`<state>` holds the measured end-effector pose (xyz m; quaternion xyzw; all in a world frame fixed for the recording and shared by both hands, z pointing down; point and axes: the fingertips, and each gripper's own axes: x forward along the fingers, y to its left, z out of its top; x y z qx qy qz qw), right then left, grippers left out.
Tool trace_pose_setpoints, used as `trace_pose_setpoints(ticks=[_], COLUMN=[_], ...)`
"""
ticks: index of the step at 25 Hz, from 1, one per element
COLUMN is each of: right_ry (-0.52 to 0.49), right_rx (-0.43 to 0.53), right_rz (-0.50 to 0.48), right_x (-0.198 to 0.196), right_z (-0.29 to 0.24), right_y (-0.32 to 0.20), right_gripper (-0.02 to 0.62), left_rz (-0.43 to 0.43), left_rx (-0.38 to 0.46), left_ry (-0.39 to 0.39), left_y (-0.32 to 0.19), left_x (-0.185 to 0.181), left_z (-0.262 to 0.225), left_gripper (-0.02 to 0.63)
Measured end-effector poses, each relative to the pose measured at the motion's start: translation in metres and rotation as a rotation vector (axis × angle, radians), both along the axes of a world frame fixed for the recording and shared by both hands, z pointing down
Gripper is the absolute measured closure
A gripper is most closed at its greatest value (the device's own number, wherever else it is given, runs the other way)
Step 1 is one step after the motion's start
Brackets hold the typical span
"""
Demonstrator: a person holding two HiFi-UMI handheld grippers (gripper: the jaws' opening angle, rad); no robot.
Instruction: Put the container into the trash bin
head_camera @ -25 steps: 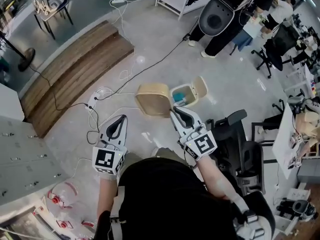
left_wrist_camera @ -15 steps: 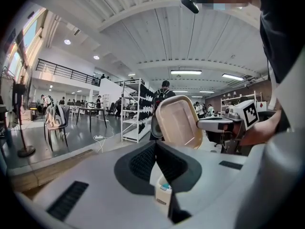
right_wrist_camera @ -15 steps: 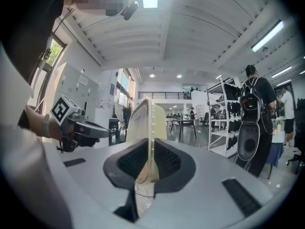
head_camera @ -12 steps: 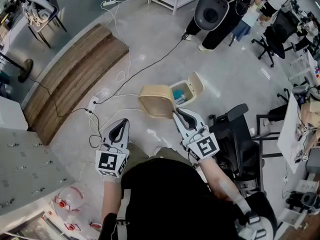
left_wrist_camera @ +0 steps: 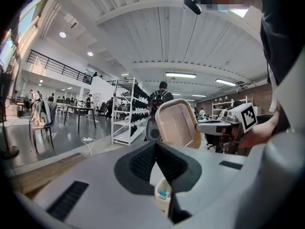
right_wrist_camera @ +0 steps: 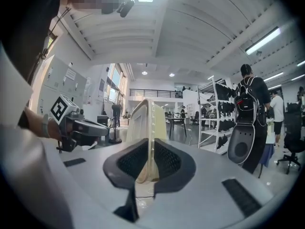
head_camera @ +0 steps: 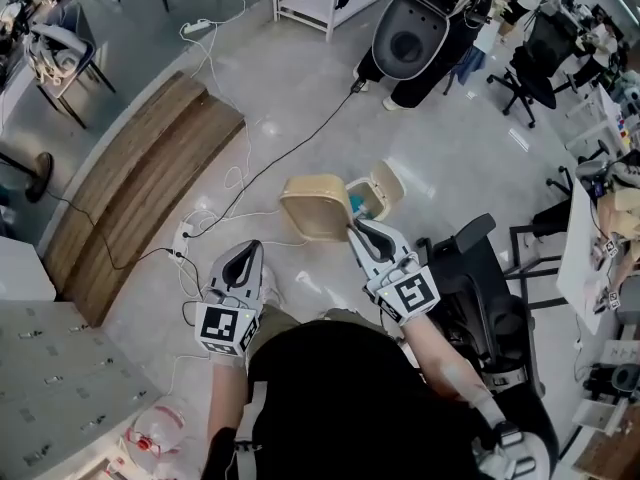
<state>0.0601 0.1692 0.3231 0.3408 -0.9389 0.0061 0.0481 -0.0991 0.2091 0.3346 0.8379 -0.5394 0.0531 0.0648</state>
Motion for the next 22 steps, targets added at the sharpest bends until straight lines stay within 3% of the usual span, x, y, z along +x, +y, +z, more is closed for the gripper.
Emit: trace_pose_setpoints(ticks=[22], right_ry=[0.041], right_rx=[-0.047], right_rz=[0.110], right_x=[-0.179], right_z=[0.002], right_y=[-0.175], right_gripper=[0.546], left_rz=[0.116], left_rx=[-0.037], left_ry=[0.034], left_y=[-0.189], left_x=[-0.185], left_z=[0.007], left_gripper=[0.598])
